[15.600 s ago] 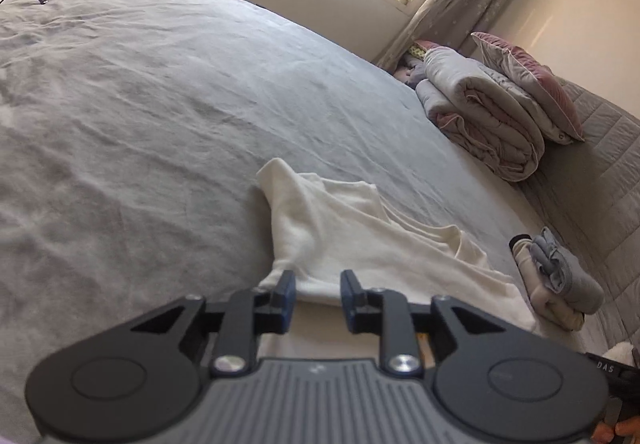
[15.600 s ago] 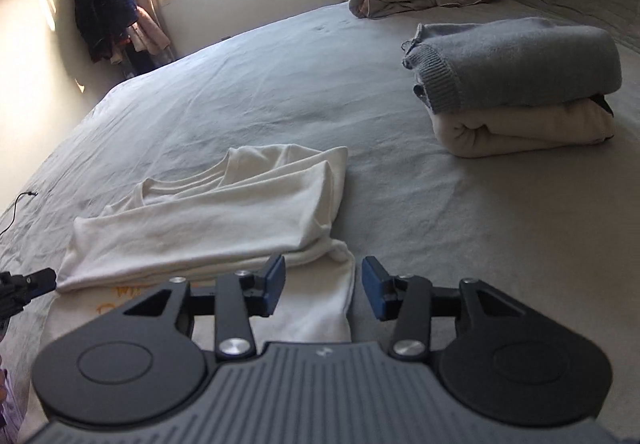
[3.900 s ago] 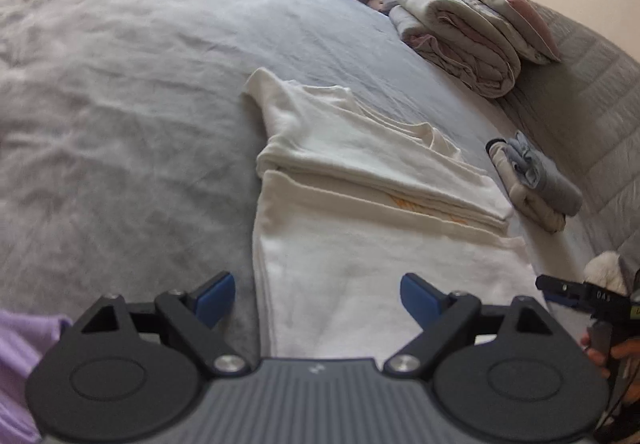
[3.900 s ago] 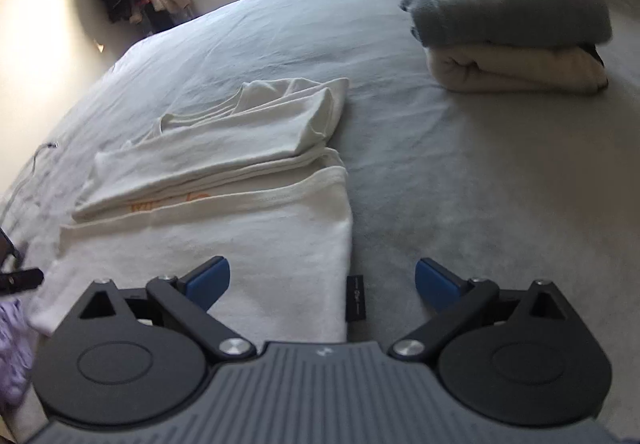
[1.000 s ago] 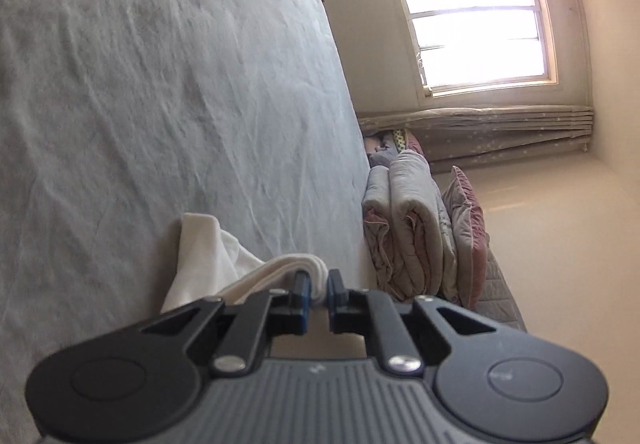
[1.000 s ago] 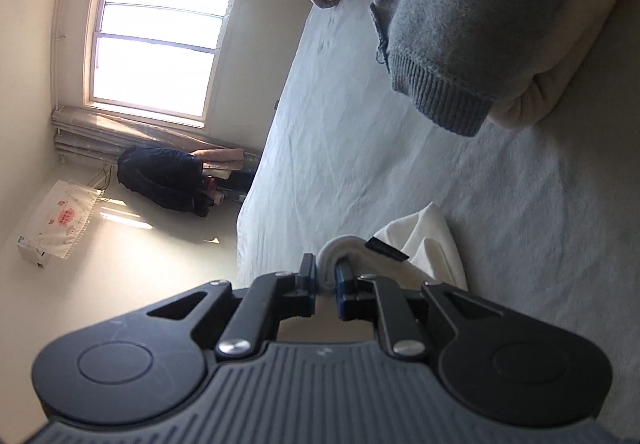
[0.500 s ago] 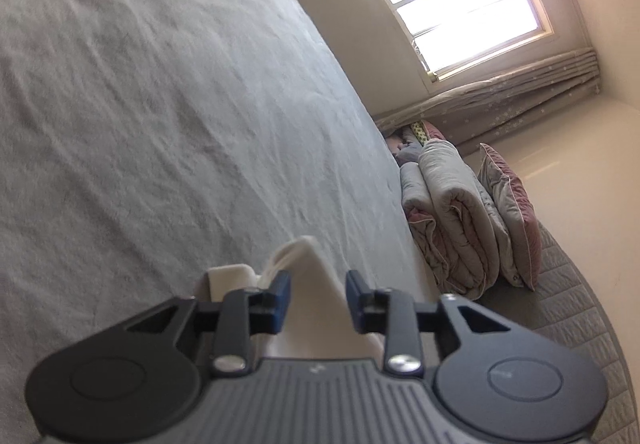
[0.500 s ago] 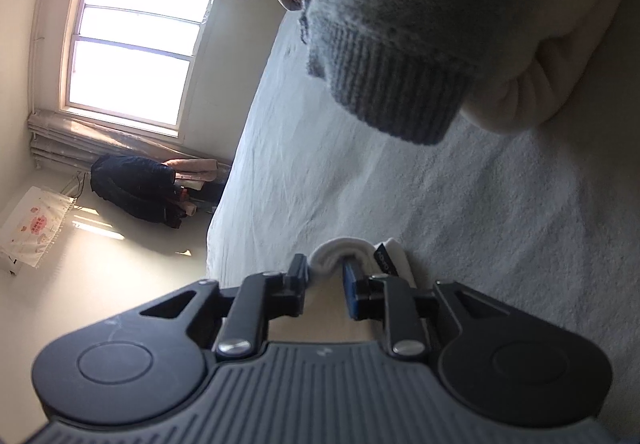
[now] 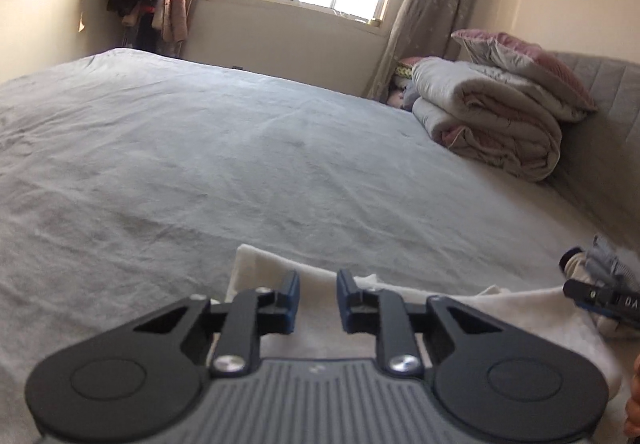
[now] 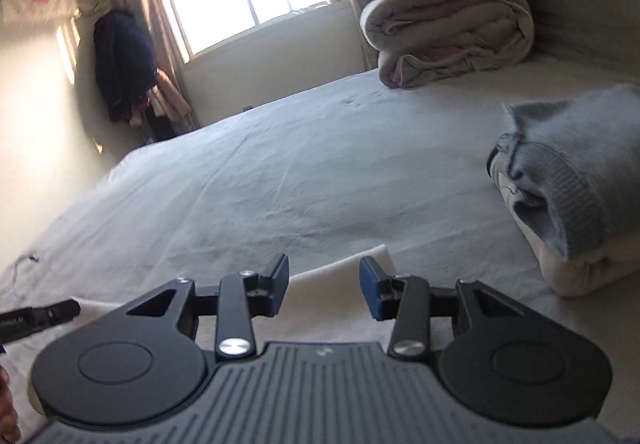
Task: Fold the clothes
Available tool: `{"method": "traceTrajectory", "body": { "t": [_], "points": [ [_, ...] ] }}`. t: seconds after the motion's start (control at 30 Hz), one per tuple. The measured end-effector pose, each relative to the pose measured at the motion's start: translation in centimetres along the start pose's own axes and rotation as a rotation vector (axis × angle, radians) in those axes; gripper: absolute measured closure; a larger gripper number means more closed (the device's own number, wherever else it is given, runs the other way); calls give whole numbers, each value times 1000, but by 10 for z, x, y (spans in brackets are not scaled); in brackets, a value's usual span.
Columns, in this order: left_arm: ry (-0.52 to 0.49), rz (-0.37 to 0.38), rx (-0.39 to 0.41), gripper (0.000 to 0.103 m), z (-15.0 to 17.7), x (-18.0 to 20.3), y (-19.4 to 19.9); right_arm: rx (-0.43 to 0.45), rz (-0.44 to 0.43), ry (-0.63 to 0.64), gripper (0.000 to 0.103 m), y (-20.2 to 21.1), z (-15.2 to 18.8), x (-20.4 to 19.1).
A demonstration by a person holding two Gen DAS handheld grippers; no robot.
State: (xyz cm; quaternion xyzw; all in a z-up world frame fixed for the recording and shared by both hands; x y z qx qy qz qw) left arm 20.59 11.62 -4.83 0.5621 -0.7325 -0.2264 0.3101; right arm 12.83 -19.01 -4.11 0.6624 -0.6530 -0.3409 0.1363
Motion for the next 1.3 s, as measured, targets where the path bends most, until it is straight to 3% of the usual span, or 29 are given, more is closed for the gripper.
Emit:
{"method": "traceTrajectory", "body": {
  "t": [0.13,0.17,0.27,0.47,0.63,0.77,0.87,1.13,1.3],
  "points": [
    [-22,-73,-41,91,0,-5,-26,-39,108,75,59,-24,15,3],
    [-18,-74,-53,91,1,-10,-32,-61,120,64,69,-33,13,8],
    [16,-36,-54,90,4,-18,-35,-92,94,20,69,-42,7,17],
    [35,-53,-83,89,0,-13,-23,-119,120,34,66,-33,-1,9],
    [176,46,-124,71,0,-25,8,-139,60,-40,49,3,-3,14],
    [258,96,-166,58,5,-32,33,-171,24,-134,47,28,3,29],
    [311,94,-187,46,12,-38,50,-194,-3,-204,47,48,7,41],
    [483,174,-278,46,42,-70,57,-257,-87,-389,46,67,33,64],
    [595,301,-280,56,58,-86,42,-261,-188,-472,46,55,37,67]
  ]
}}
Point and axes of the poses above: each gripper's, at about its wrist camera, not at the fingertips, and y roughly against the way its jaws point, x to its right, z to its underside, the point moved 2 cm from there along -y, roughly the way its jaws point, and after that the axes turned 14 degrees about -x, right-handed, at the moved point
